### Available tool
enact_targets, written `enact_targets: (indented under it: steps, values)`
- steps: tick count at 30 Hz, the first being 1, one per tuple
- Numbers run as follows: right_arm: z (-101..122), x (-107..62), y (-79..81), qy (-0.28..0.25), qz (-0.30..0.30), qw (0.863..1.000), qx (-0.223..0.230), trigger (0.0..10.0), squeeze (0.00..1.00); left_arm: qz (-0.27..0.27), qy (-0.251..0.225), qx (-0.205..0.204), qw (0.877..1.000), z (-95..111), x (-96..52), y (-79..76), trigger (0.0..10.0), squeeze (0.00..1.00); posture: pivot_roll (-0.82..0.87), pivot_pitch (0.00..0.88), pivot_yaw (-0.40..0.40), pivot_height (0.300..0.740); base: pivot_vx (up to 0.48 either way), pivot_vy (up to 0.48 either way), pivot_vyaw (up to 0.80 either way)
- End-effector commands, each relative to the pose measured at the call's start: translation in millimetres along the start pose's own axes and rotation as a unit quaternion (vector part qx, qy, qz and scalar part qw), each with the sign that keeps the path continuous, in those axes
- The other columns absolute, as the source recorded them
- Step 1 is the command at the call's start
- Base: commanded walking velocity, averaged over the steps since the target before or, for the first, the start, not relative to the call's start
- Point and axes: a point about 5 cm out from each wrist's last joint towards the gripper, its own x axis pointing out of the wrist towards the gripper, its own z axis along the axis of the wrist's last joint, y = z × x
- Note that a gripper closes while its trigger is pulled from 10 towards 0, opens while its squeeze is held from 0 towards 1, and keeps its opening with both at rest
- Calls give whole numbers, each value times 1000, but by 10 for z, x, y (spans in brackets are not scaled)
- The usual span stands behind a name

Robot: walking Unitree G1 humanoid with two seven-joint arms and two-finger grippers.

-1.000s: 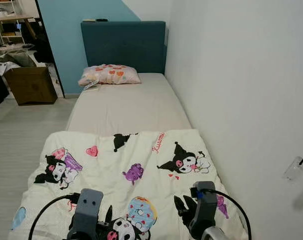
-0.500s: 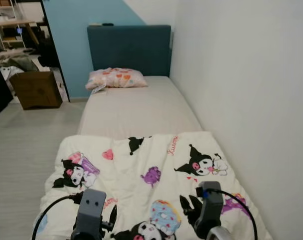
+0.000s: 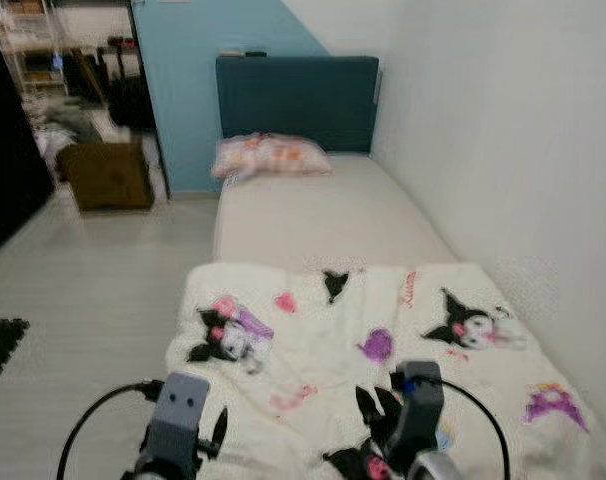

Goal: Clean up the room

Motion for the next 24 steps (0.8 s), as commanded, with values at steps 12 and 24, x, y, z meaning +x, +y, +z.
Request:
enact_targets:
  steps: [12,24]
  values:
    - [-22,-30,-87,4,-11,1000,1,10000,0,9,24,11,1000,-62,13,-2,10000,0,54,189,-14,740,0,-200,0]
    - [24,-7,-74,-2,-8,1000,-7,10000,0,26,15,-9,1000,-33,21,13,10000,0,43,181,-19,740,0,0,0]
